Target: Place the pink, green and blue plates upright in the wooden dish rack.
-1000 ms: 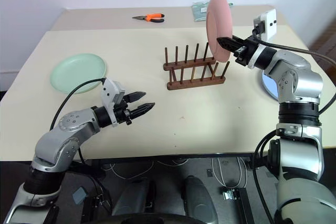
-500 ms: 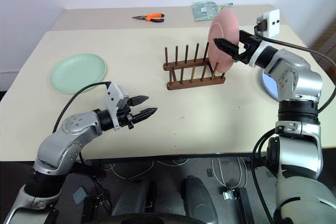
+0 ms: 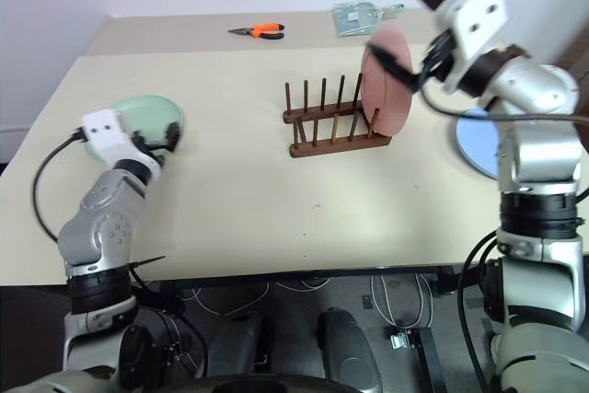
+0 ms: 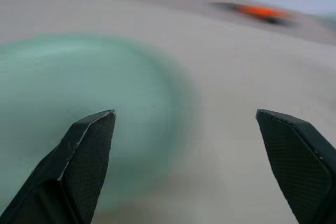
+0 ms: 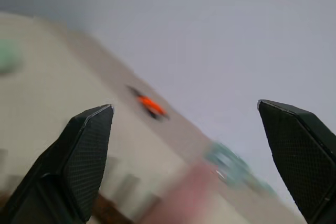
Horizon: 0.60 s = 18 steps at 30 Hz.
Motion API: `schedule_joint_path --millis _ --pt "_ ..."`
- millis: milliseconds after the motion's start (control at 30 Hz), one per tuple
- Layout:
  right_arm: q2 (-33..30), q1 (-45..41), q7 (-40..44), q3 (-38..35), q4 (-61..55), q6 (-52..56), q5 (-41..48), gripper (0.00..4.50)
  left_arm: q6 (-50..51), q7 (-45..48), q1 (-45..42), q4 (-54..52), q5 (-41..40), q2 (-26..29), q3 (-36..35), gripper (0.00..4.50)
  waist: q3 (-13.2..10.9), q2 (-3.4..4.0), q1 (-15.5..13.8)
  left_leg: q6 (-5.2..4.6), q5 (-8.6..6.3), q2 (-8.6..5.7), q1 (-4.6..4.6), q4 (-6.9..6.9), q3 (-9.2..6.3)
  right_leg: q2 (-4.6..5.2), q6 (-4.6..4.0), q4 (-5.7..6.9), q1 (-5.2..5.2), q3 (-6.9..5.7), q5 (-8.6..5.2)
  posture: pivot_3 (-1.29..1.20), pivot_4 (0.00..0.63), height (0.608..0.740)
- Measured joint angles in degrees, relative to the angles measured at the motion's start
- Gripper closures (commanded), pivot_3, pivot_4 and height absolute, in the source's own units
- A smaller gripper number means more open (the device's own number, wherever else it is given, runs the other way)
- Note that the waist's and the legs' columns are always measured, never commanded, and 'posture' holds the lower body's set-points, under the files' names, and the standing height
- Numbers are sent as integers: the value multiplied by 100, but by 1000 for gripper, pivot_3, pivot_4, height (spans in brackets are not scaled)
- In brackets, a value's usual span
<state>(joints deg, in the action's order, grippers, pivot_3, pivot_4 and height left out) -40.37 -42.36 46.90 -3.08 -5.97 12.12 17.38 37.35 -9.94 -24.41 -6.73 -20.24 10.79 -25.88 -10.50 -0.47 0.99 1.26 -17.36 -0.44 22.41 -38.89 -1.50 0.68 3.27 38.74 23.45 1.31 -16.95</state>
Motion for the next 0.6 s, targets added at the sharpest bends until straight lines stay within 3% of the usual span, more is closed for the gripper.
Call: schedule_joint_path --millis 200,333,433,600 --pt "659 556 168 1184 -1486 648 223 12 376 -583 -229 335 -171 -118 -538 43 0 -14 -188 2 0 -10 10 -25 -6 14 20 -15 -9 -5 12 0 150 740" --pt "802 840 96 1514 -1832 808 179 12 512 -765 -530 664 -456 -157 -918 43 2 -18 -184 0 -1 -13 10 -25 -8 17 27 -46 -21 -6 29 0 150 740" --pt "817 1061 47 1661 -1900 832 27 12 600 -738 -773 1033 -724 -154 -1106 880 2 -19 -173 1 -1 -12 10 -20 -8 15 27 -49 -18 -6 29 0 150 740" --pt "782 1304 -18 1899 -1865 714 -493 12 574 -646 -1067 1523 -923 -48 -1164 3372 2 -19 -161 3 1 -12 10 -16 -6 13 27 -48 -14 -5 30 0 150 740"
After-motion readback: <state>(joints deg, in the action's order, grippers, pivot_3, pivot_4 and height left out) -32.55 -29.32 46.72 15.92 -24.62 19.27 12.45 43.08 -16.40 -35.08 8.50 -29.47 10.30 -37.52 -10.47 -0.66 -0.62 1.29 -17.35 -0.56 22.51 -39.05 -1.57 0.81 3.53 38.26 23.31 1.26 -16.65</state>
